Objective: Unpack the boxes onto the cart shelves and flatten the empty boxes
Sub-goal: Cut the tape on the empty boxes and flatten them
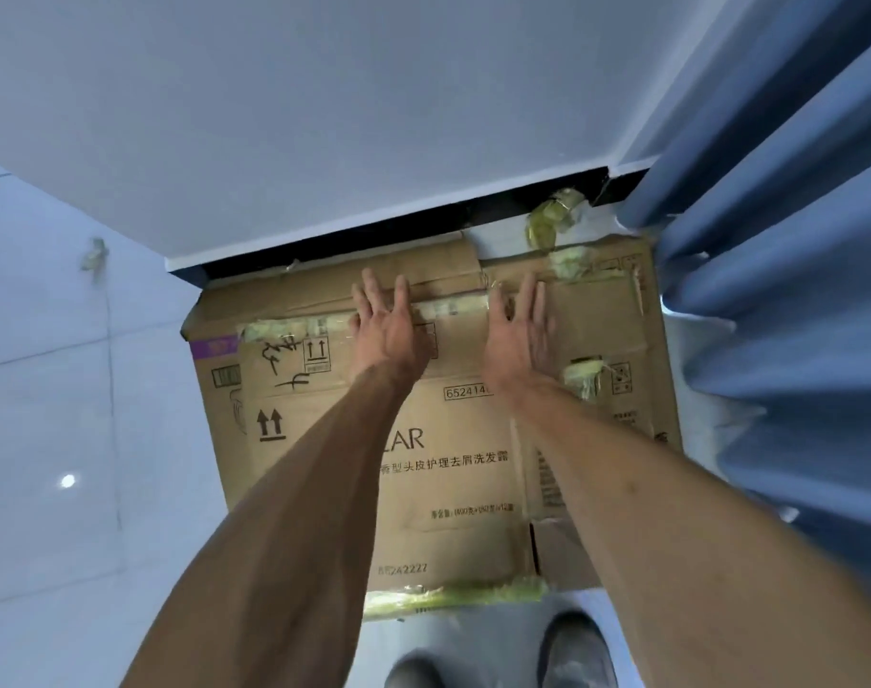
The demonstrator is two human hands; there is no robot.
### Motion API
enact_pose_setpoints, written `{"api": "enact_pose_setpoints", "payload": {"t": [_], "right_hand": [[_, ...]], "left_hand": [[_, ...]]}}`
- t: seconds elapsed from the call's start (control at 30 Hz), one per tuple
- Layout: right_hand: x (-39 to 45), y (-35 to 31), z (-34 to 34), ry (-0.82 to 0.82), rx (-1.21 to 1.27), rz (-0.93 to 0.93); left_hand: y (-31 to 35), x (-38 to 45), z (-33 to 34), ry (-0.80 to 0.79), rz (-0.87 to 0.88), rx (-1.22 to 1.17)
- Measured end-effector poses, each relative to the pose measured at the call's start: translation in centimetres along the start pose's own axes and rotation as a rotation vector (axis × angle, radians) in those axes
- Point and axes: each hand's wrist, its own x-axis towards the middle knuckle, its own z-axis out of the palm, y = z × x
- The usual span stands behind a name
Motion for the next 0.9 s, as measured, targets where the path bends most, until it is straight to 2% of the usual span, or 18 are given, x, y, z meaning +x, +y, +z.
{"api": "enact_pose_setpoints", "payload": {"t": [0.13,0.23,0.47,0.6,0.73,0.83,0.9], "right_hand": [[4.0,1.1,2.1,-0.083,-0.086,-0.014],[2.9,2.2,5.4,-0.118,-0.094,-0.008],[1.8,2.0,5.8,-0.226,-0.135,0.010],[4.1,1.3,4.0,-0.125,-0.252,-0.109],[7.5,0.4,3.4,-0.232,-0.301,-0.092],[6.4,-0.1,5.8,-0.380,-0.343,-0.065],[5.4,0.9,7.6,-0.378,-0.323,-0.031]], "left_hand": [[1.8,4.2,3.1,-0.085,0.060,0.074],[1.7,4.0,6.0,-0.003,0.091,0.172],[1.5,4.1,5.2,-0.069,0.130,0.172],[1.5,4.7,5.2,-0.196,0.097,0.147],[1.5,6.5,5.8,-0.255,0.083,0.164],[1.0,5.2,8.2,-0.385,0.063,0.159],[0.5,3.6,10.8,-0.324,0.119,0.236]]}}
